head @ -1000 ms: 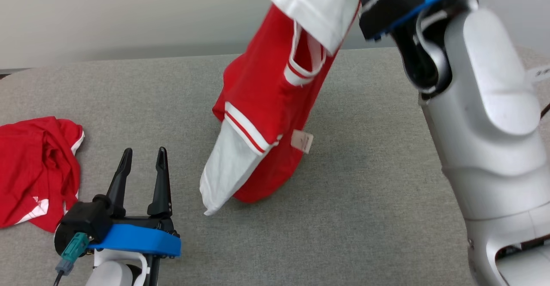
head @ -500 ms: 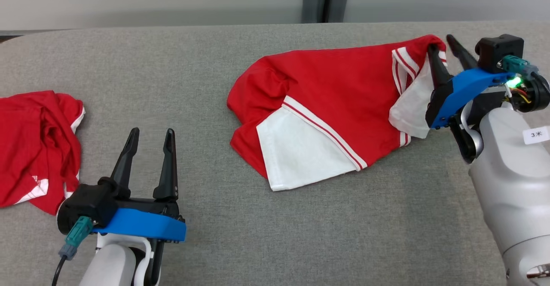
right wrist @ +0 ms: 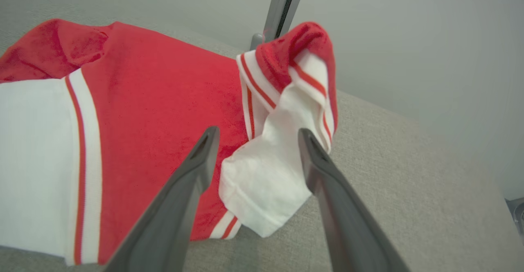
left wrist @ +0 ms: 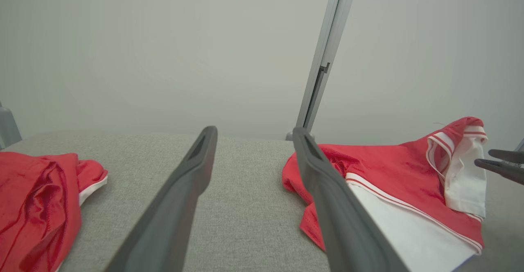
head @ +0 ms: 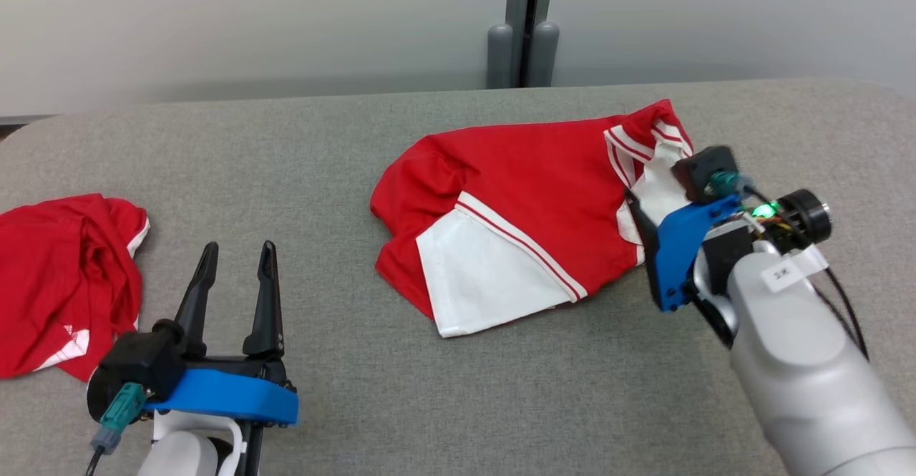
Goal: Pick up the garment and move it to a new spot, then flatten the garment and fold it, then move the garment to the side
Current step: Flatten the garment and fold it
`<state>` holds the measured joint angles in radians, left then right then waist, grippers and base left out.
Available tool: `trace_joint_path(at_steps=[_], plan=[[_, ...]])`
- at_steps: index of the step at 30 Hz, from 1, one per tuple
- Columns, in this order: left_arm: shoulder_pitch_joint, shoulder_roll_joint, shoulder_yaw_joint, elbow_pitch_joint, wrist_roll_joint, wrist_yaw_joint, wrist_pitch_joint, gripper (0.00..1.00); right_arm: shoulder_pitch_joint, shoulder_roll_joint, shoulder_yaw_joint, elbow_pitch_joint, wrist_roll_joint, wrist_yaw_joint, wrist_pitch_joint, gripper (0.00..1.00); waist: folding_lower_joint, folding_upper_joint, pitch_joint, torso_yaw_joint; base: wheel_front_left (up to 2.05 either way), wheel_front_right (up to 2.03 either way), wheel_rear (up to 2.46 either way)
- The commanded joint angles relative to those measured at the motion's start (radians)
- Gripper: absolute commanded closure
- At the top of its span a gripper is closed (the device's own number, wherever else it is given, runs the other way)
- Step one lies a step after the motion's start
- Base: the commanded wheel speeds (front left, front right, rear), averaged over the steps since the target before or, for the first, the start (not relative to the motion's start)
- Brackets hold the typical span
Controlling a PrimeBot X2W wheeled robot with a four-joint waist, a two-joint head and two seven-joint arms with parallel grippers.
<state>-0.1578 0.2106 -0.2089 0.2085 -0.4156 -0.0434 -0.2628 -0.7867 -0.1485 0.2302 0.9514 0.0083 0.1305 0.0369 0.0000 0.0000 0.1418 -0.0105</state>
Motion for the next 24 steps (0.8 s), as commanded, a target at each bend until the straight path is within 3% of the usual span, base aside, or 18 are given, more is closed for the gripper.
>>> trace_joint_path(at_steps=[1,7,12,17,24], plan=[[0.013,0.003,0.003,-0.003,-0.005,0.005,-0.003,0.0,0.053,0.014,0.037,-0.052,0.019,0.001,-0.001,0.0,0.0,0.0,-0.016,-0.014,0.0,0.0,0.0],[0.03,0.006,0.01,-0.015,-0.009,0.009,-0.003,0.0,0.252,0.0,0.231,-0.339,0.077,0.001,0.05,0.0,0.0,0.0,-0.017,-0.018,0.0,0.0,0.0],[0.013,0.005,0.005,-0.031,-0.008,0.012,-0.002,0.0,0.341,-0.064,0.303,-0.495,0.042,0.0,0.127,0.0,0.0,0.0,0.016,-0.003,0.0,0.0,0.0],[-0.006,0.005,-0.006,-0.035,-0.002,0.009,0.001,0.0,0.344,-0.081,0.268,-0.517,-0.037,0.0,0.135,0.0,0.0,0.0,0.046,0.024,0.0,0.0,0.0],[-0.024,-0.002,-0.018,-0.026,-0.002,0.002,0.001,0.0,0.301,-0.083,0.268,-0.442,-0.084,0.0,0.151,0.0,0.0,0.0,0.06,0.064,0.0,0.0,0.0]])
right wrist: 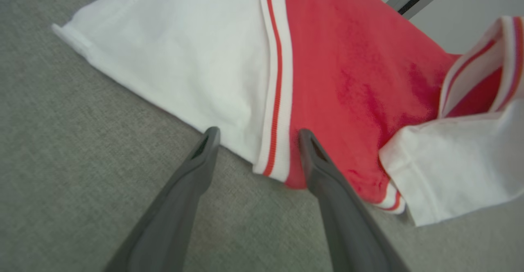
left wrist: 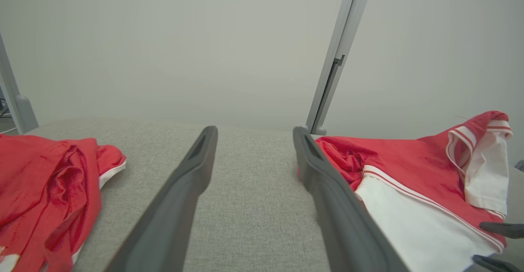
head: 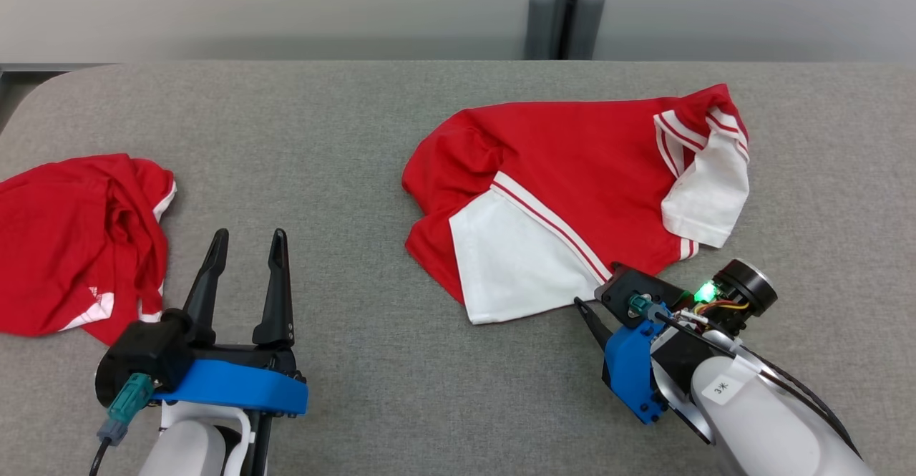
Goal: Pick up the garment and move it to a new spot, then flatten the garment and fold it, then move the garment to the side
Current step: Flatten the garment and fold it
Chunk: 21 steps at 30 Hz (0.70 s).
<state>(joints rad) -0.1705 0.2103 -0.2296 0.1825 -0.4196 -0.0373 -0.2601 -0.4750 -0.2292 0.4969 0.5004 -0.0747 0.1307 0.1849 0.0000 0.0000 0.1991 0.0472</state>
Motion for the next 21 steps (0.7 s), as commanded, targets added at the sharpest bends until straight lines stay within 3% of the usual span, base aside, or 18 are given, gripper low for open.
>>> trace_joint_path(at_steps=[1,10,11,12,13,21], plan=[[-0.012,-0.002,0.002,0.003,0.002,-0.005,-0.002,0.0,-0.019,-0.004,0.003,0.014,-0.005,0.0,-0.002,0.0,0.0,0.0,0.002,0.01,0.0,0.0,0.0],[-0.01,-0.003,-0.001,0.01,-0.004,-0.003,-0.004,0.0,-0.047,-0.02,-0.008,0.09,-0.006,0.0,0.005,0.0,0.0,0.0,-0.004,0.02,0.0,0.0,0.0],[-0.01,-0.003,-0.001,0.01,-0.004,-0.003,-0.004,0.0,-0.048,-0.013,-0.016,0.1,0.006,0.0,0.006,0.12,0.0,0.0,-0.004,0.02,0.0,0.0,0.0],[-0.009,-0.002,-0.001,0.01,-0.005,-0.002,-0.004,0.0,-0.051,-0.009,-0.023,0.103,0.011,0.0,-0.003,0.74,0.0,0.0,-0.005,0.019,0.0,0.0,0.0],[-0.009,-0.001,-0.001,0.01,-0.005,-0.003,-0.004,0.0,-0.053,-0.005,-0.029,0.114,0.021,0.0,0.001,1.0,0.0,0.0,-0.005,0.019,0.0,0.0,0.0],[0.006,0.01,0.006,0.006,-0.01,0.001,-0.005,0.0,-0.044,0.015,-0.118,0.112,0.081,0.0,-0.047,1.0,0.0,0.0,-0.02,0.003,0.0,0.0,0.0]])
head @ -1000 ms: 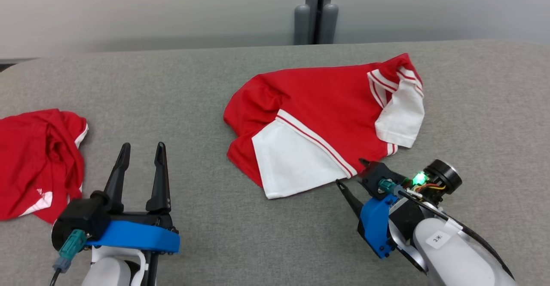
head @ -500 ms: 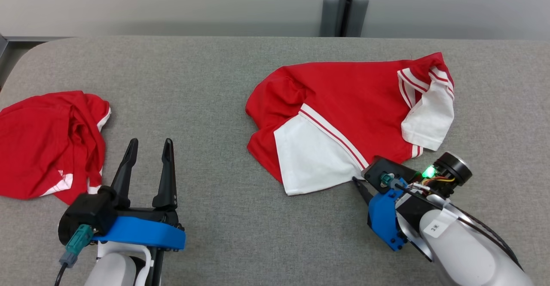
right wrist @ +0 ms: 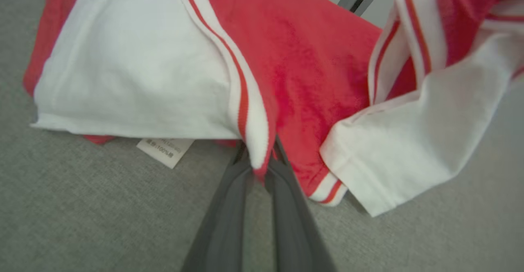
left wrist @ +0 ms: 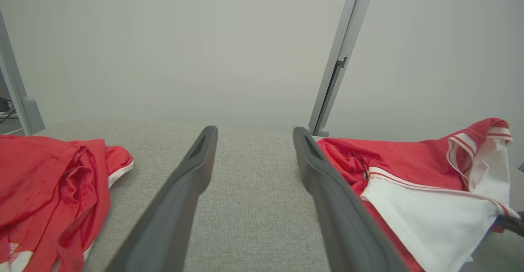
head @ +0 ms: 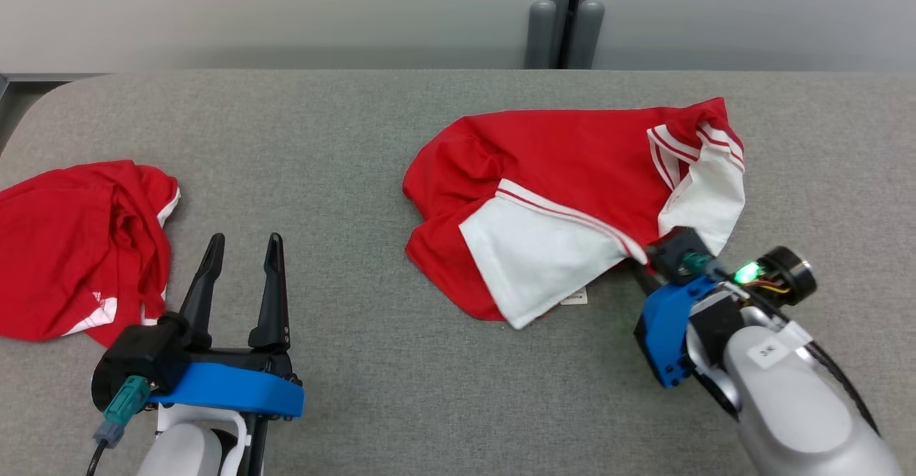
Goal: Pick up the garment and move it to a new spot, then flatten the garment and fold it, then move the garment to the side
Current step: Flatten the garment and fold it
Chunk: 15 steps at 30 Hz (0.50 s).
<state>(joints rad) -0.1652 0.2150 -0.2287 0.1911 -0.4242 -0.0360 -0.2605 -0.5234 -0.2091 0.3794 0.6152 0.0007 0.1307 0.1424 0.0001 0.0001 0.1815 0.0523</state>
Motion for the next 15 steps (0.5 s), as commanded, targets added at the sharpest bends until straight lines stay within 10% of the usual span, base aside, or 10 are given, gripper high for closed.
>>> trace_joint_path(at_steps=[1,15], plan=[[0.003,0.005,0.006,-0.004,-0.006,0.001,-0.004,0.0,0.017,-0.008,-0.022,-0.012,0.01,0.0,0.001,1.0,-0.0001,-0.0001,-0.005,-0.006,0.0,0.0,0.0],[-0.003,0.015,0.015,-0.013,-0.01,0.007,-0.005,0.0,0.228,-0.242,-0.317,-0.304,-0.016,0.0,0.173,1.0,-0.0001,-0.0001,-0.003,-0.067,0.0,0.0,0.0]])
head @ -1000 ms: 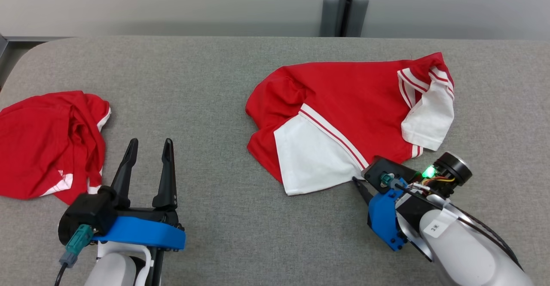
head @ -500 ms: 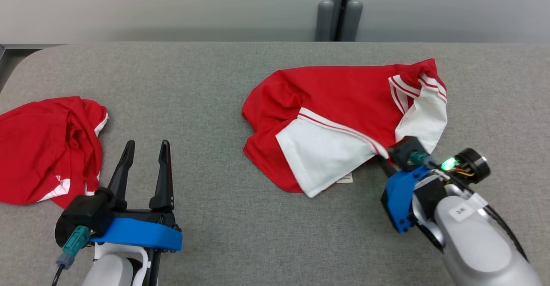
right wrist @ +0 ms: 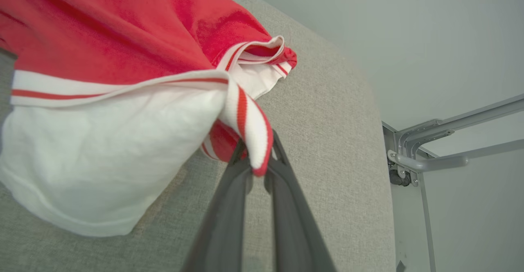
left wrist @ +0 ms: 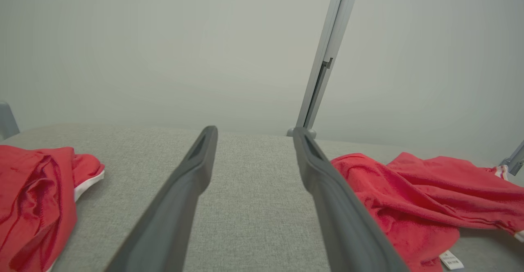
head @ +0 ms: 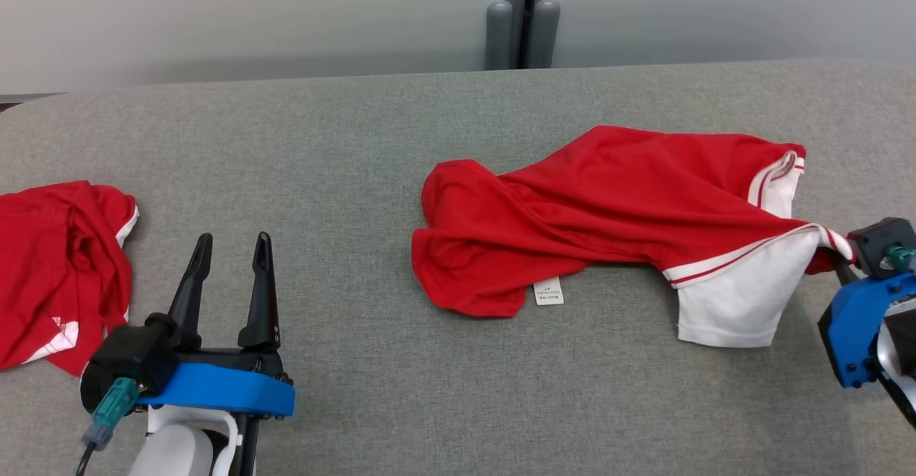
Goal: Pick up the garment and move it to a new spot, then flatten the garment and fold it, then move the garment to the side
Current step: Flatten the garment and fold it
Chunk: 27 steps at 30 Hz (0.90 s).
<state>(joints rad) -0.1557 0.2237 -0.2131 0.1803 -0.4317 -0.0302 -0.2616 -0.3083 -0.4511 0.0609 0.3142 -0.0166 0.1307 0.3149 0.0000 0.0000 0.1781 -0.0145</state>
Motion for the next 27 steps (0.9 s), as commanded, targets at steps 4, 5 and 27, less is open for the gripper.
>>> trace_joint_path(at_steps=[4,5,27], plan=[[-0.016,0.007,-0.002,0.002,-0.001,-0.001,-0.004,0.0,-0.023,-0.005,-0.024,0.011,0.015,0.0,-0.032,0.0,0.0,0.0,0.004,-0.005,0.0,0.0,0.0],[-0.018,0.007,-0.004,0.004,-0.001,-0.002,-0.004,0.0,-0.027,0.003,-0.019,0.019,0.021,0.0,-0.04,0.0,0.0,0.0,0.004,-0.005,0.0,0.0,0.0],[0.057,-0.027,0.021,0.031,0.017,-0.012,-0.005,0.0,0.213,0.371,-0.114,-0.216,0.127,0.0,-0.345,0.0,0.0,0.0,-0.08,0.007,0.0,0.0,0.0]])
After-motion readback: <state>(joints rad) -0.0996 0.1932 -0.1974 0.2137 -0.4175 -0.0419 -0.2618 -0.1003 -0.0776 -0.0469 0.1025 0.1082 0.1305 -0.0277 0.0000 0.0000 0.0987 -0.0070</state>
